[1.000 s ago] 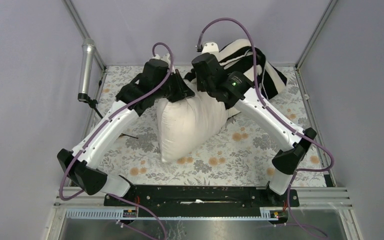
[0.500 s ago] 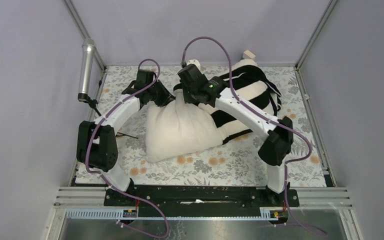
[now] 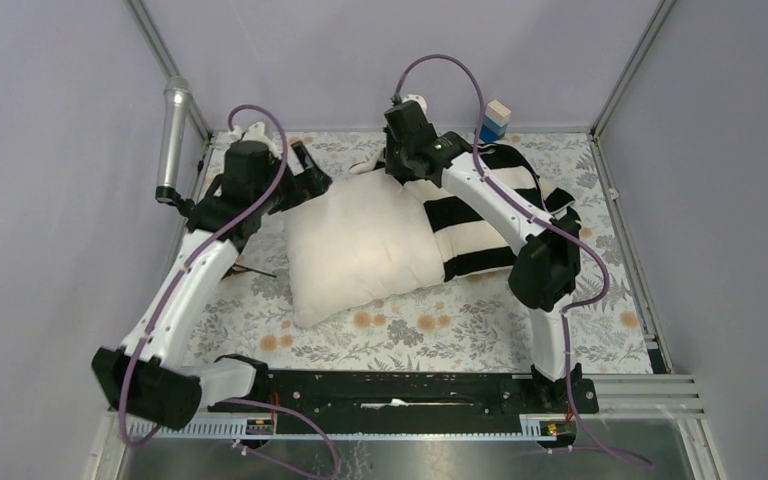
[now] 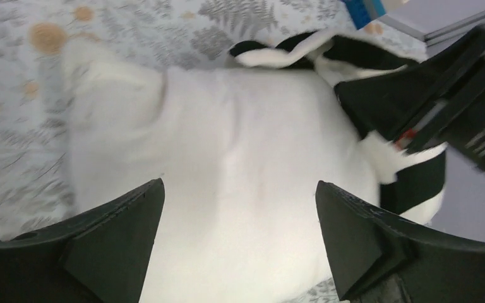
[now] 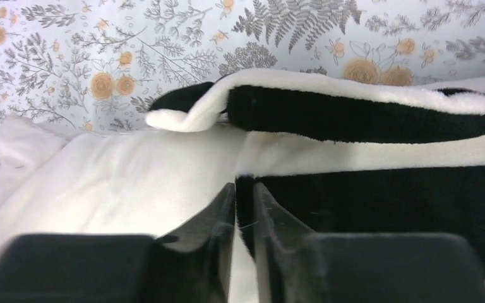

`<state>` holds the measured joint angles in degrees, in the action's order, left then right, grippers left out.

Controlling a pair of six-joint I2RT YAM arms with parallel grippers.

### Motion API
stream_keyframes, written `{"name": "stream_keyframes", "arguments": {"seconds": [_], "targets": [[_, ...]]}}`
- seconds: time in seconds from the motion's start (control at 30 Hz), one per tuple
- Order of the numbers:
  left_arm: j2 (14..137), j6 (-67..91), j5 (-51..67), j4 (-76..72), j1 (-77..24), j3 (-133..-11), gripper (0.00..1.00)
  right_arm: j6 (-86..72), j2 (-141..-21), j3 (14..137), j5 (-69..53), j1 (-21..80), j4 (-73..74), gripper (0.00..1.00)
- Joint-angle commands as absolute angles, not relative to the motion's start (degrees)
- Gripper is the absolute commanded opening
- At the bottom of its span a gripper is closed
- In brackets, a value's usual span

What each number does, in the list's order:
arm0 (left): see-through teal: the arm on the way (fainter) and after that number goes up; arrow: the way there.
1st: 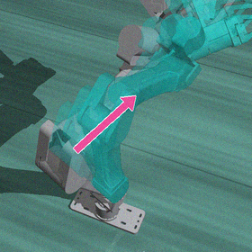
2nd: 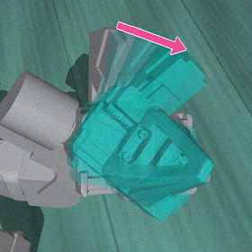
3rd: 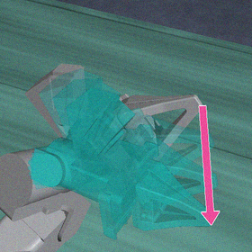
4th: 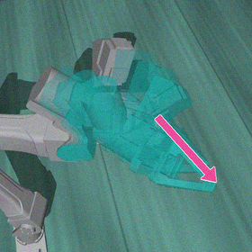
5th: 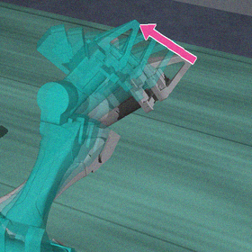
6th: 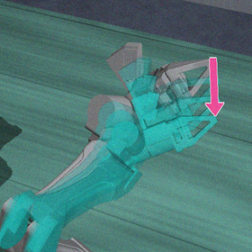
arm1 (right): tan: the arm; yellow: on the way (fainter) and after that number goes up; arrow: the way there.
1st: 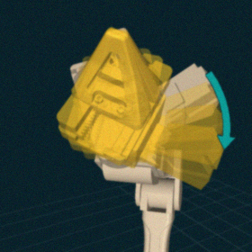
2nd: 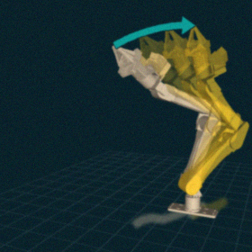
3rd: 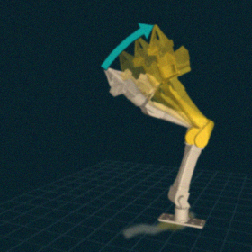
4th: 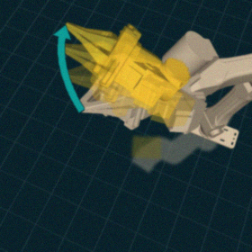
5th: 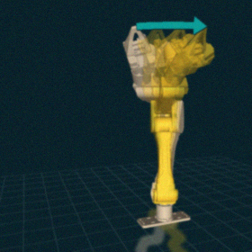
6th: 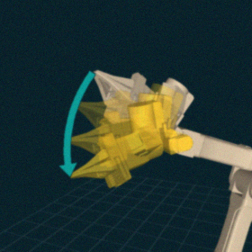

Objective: Put the pillow into the pillowcase
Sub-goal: Stuff the pillow into the pillowcase.

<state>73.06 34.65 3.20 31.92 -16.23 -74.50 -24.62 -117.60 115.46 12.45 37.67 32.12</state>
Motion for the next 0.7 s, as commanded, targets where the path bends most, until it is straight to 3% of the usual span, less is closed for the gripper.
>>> {"name": "stream_keyframes", "arguments": {"seconds": [0.0, 0.1, 0.2, 0.33, 0.43, 0.53, 0.67], "targets": [[66.41, 32.81, -3.52, 36.69, -16.17, -64.27, 0.97, -22.09, -116.36, 122.69, 13.59, 38.92, 34.95, 0.36], [63.92, 33.89, -4.78, 35.95, -16.17, -58.78, 0.98, -19.67, -114.28, 125.05, 20.08, 40.82, 40.48, 0.68], [64.1, 34.69, -2.8, 33.25, -16.17, -55.16, 0.98, -19.11, -110.31, 121.87, 26.12, 43.29, 44.33, 0.81], [65.14, 36.53, -0.71, 27.68, -16.17, -51.58, 0.98, -20.49, -101.66, 107.11, 34.11, 46.44, 44.3, 0.82], [64.32, 38.24, 0.39, 23.39, -16.13, -48.63, 0.93, -23.91, -93.22, 92.46, 36.3, 47.0, 41.5, 0.75], [64.31, 39.7, 2.32, 20.45, -16.17, -46.49, 0.85, -26.56, -86.86, 81.53, 35.52, 46.99, 37.56, 0.71], [65.26, 40.95, 3.14, 18.59, -16.17, -45.31, 0.73, -27.17, -87.25, 78.1, 36.24, 46.91, 35.2, 0.71]]}}
